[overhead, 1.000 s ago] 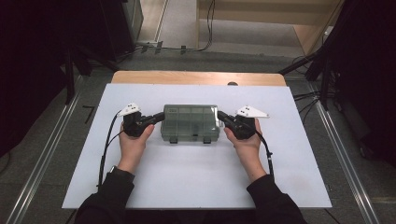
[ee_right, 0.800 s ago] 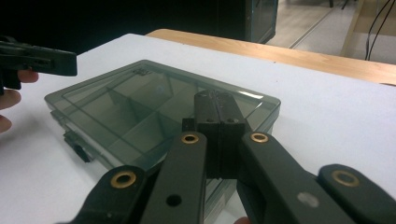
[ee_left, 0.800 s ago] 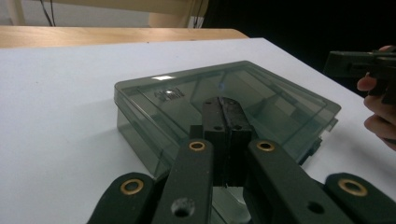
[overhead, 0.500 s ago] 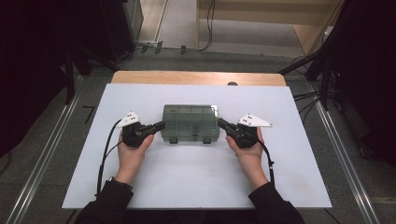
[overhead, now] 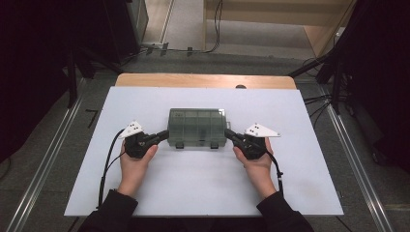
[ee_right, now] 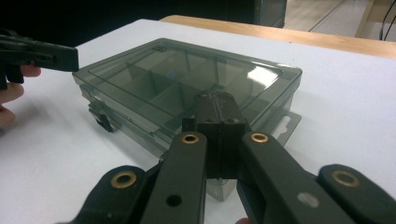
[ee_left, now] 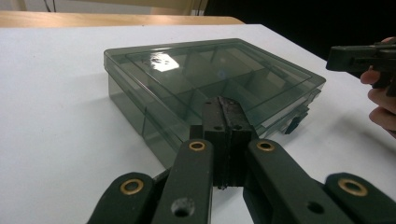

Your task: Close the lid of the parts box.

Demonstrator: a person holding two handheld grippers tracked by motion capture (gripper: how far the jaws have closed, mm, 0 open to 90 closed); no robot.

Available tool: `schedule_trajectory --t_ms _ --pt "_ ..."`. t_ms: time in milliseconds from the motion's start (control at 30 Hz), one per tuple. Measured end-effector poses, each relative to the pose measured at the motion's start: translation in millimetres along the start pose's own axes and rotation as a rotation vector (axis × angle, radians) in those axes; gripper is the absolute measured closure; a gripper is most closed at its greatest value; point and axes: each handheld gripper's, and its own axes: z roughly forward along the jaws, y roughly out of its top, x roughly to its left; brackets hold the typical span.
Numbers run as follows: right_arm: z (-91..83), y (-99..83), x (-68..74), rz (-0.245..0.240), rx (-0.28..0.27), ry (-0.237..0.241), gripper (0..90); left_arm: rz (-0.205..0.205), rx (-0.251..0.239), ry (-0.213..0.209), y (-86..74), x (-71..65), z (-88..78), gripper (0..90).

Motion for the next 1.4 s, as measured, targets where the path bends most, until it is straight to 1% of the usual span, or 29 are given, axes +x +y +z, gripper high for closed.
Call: schedule_trajectory --t_ms 333,533,767,967,1333,1400 --pt "6.0 -4.3 2.1 -0.009 0.029 -0.004 88.0 -0.005 0.011 0.005 -3.0 1.7 2.6 90.0" --pt "7.3 -6.6 2.6 -0.013 0.041 -0.011 88.0 0.002 0.016 0.005 -2.9 1.7 2.0 90.0" --pt "8.2 -8.4 1.3 -0.006 0.046 -0.015 88.0 -0.002 0.028 0.008 -4.3 1.5 3.3 90.0" --pt "9.6 -10.2 1.0 -0.011 0.051 -0.017 88.1 0.002 0.039 0.013 -5.0 1.0 4.3 90.0" --pt "11.5 -13.9 0.4 -0.006 0.062 -0.019 88.1 0.004 0.046 0.014 -5.5 0.0 4.8 90.0" --pt "11.8 -14.7 0.2 -0.006 0.055 -0.019 88.1 0.004 0.044 0.012 -5.6 0.2 4.9 90.0"
